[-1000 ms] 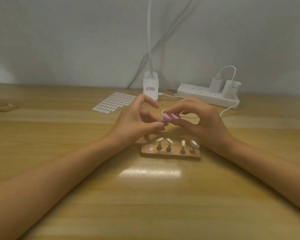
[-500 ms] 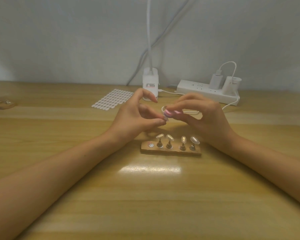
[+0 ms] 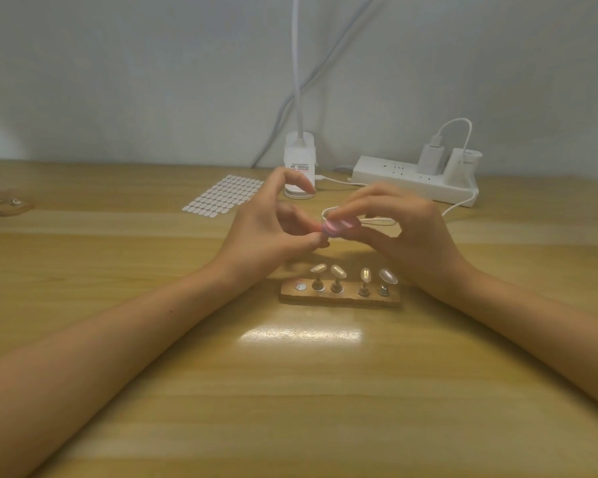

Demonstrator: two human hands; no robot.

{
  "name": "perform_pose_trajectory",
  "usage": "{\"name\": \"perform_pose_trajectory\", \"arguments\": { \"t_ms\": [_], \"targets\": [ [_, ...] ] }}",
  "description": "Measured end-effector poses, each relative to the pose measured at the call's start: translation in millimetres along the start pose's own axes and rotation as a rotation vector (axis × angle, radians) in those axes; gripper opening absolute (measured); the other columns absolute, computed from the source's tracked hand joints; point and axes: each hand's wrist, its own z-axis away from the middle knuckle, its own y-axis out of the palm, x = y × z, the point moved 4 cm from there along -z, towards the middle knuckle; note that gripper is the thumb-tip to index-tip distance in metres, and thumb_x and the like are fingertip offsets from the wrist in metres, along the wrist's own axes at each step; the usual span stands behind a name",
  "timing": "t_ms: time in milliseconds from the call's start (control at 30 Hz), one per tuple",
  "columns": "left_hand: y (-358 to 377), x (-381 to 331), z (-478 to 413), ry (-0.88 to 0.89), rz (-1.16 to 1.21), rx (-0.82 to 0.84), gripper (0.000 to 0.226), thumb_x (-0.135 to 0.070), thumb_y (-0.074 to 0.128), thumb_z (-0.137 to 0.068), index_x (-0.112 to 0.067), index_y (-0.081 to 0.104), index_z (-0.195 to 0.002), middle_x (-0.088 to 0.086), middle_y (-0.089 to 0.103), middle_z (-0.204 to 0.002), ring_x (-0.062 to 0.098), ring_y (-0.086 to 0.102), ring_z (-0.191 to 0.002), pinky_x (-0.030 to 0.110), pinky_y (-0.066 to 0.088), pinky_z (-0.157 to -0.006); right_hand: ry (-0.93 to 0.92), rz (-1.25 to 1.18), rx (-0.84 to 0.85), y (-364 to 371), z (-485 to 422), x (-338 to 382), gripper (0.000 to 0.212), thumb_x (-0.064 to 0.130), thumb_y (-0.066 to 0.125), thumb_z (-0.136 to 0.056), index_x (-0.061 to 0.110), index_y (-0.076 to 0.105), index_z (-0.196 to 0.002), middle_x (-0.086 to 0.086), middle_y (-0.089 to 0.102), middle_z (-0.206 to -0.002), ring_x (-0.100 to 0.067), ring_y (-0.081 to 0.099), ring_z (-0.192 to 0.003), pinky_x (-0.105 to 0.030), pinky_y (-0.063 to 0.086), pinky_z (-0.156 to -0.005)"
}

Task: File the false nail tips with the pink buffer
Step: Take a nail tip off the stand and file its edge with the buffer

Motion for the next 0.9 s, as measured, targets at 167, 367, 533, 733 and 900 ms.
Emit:
{"name": "perform_pose_trajectory", "arguments": {
  "t_ms": [167, 367, 533, 733, 900],
  "targets": [
    [-1, -2, 1, 0.02, -0.012, -0.007, 0.049, -0.003, 0.082, -0.081, -0.018, 0.05, -0.115, 0.002, 0.079, -0.083, 0.018, 0.077, -0.083, 0.041, 0.061, -0.085, -0.045, 0.036, -0.056, -3, -1, 4, 0.015, 0.01, 0.076, -0.087, 0.008, 0.078, -0.102, -0.003, 0.073, -0.096, -0.014, 0.066, -0.09, -0.023, 0.049, -0.08],
    [1, -4, 2, 0.056, -0.033, -0.012, 0.045, -0.007, 0.081, -0.083, -0.017, 0.048, -0.113, 0.002, 0.079, -0.082, 0.018, 0.077, -0.077, 0.035, 0.062, -0.08, -0.017, 0.062, -0.041, -2, -2, 3, 0.01, 0.012, 0.076, -0.089, 0.008, 0.078, -0.098, -0.003, 0.073, -0.093, -0.014, 0.064, -0.087, -0.019, 0.046, -0.08],
    [0, -3, 1, 0.013, 0.04, -0.004, 0.046, -0.004, 0.082, -0.082, -0.015, 0.048, -0.111, 0.004, 0.079, -0.085, 0.019, 0.078, -0.081, 0.027, 0.06, -0.074, 0.018, 0.08, -0.046, -4, -2, 2, 0.01, 0.013, 0.077, -0.09, 0.008, 0.077, -0.098, -0.004, 0.073, -0.091, -0.017, 0.065, -0.088, -0.021, 0.046, -0.079],
    [-1, -1, 1, 0.016, 0.004, -0.017, 0.046, -0.008, 0.085, -0.079, -0.015, 0.05, -0.108, 0.002, 0.079, -0.083, 0.017, 0.077, -0.083, 0.03, 0.058, -0.079, -0.064, 0.072, -0.002, 0, -1, 8, 0.01, 0.009, 0.076, -0.09, 0.006, 0.077, -0.098, -0.006, 0.072, -0.093, -0.02, 0.065, -0.085, -0.035, 0.052, -0.081],
    [0, -2, 1, 0.045, -0.007, -0.012, 0.046, -0.011, 0.085, -0.08, -0.016, 0.049, -0.108, 0.001, 0.079, -0.082, 0.018, 0.077, -0.083, 0.033, 0.06, -0.08, -0.128, 0.082, 0.011, -1, -1, 12, 0.012, 0.009, 0.078, -0.087, 0.006, 0.078, -0.098, -0.004, 0.072, -0.095, -0.017, 0.067, -0.086, -0.039, 0.053, -0.081]
  ]
}}
